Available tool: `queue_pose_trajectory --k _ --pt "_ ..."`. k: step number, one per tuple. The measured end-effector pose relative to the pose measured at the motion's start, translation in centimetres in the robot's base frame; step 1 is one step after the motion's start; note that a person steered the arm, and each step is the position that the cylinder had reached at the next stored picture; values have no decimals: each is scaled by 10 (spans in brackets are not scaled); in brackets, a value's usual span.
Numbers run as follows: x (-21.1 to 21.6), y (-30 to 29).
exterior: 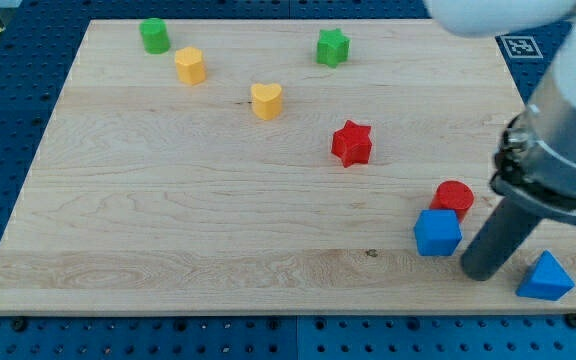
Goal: Make a diagonal line with red star red circle and triangle
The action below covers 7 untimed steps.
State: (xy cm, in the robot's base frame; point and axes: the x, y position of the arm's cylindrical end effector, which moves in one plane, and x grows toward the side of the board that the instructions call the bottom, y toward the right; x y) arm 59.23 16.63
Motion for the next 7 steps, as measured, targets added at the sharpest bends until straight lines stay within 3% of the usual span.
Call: queue_pose_trajectory --k 3,6,7 --pt "26 2" --pt "26 93" --pt "26 43"
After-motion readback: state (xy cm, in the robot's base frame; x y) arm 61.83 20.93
